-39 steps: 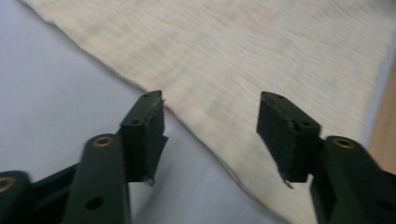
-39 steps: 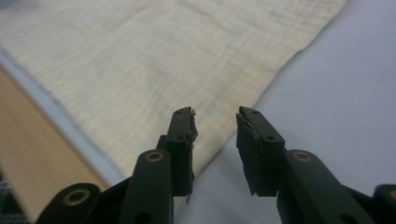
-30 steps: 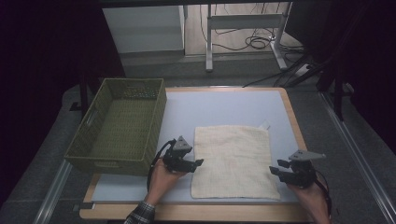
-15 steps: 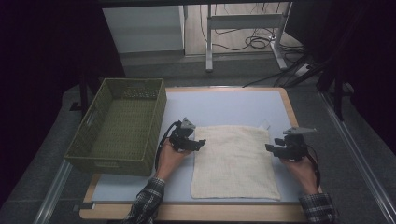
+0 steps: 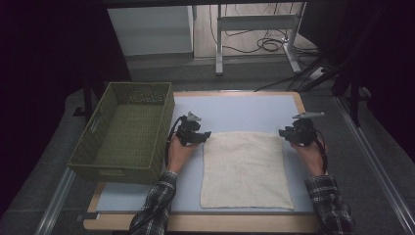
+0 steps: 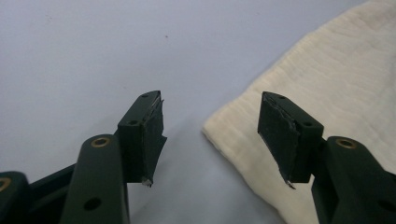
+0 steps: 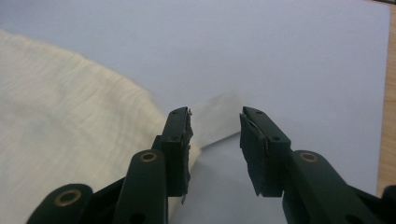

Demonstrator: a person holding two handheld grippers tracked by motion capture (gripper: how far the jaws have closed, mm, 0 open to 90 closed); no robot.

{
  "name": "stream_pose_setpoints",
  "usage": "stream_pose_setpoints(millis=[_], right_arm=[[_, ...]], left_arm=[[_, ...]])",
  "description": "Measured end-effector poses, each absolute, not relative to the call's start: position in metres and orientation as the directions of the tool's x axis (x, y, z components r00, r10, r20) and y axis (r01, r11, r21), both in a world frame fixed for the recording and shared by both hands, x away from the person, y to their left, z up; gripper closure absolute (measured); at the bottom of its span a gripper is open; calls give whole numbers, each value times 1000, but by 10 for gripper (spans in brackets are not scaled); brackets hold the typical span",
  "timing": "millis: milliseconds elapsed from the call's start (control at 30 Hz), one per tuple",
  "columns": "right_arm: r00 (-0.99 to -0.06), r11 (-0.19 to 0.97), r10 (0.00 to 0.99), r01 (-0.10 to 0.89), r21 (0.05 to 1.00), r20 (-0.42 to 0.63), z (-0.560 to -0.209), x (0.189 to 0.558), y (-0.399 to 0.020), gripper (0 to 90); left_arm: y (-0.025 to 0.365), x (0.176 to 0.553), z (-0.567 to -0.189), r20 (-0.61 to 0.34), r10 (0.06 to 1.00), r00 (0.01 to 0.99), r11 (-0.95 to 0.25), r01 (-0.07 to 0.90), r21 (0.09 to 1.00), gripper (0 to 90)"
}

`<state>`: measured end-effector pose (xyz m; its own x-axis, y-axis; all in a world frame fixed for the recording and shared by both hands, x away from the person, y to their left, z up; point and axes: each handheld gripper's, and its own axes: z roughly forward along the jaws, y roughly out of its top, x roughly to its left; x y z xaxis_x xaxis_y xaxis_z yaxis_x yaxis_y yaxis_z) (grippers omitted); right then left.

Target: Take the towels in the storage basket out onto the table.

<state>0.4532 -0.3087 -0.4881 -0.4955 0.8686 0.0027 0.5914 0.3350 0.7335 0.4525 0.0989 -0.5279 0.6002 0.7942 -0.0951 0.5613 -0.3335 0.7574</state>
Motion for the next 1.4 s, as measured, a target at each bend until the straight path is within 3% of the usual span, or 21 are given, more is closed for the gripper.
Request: stream_pose_setpoints(millis=[233, 333, 400, 433, 500, 567, 667, 700, 967, 1100, 1300, 1400], right_arm=[[-536, 405, 844, 616, 675, -18, -512, 466, -293, 537], [-543, 407, 840, 608, 681, -17, -515, 461, -287, 544], [-534, 399, 846, 621, 675, -9, -515, 460, -286, 596], [-531, 396, 847, 627, 671, -4, -514, 460, -285, 640], [-545, 396, 838, 640, 659, 27, -513, 459, -284, 816], [-558, 405, 829, 640, 653, 33, -512, 459, -282, 852], [-561, 432, 828, 626, 650, -10, -511, 461, -279, 861], [-555, 432, 832, 623, 652, -21, -511, 462, -279, 862], [-538, 393, 843, 586, 709, -23, -501, 472, -283, 867], [-516, 359, 856, 557, 749, -27, -486, 478, -285, 868], [-533, 354, 846, 519, 778, -29, -472, 472, -288, 863], [-544, 338, 839, 514, 789, -5, -472, 464, -294, 862]], left_arm=[[97, 460, -535, -73, 809, 584, -347, 574, 741, 375], [95, 461, -539, -50, 807, 588, -374, 576, 727, 370], [95, 461, -541, -59, 802, 595, -373, 575, 728, 376], [95, 460, -541, -63, 800, 596, -369, 574, 731, 410], [93, 459, -541, -71, 798, 598, -367, 577, 730, 486], [92, 457, -539, -94, 798, 595, -356, 591, 724, 588], [94, 458, -540, -158, 769, 619, -337, 603, 723, 835], [94, 458, -540, -160, 765, 624, -340, 601, 723, 849], [97, 468, -530, -100, 794, 600, -334, 569, 752, 871], [97, 470, -506, -48, 817, 574, -312, 511, 801, 872], [93, 455, -490, 2, 804, 595, -343, 461, 818, 871], [96, 446, -490, -22, 800, 599, -322, 459, 828, 870]])
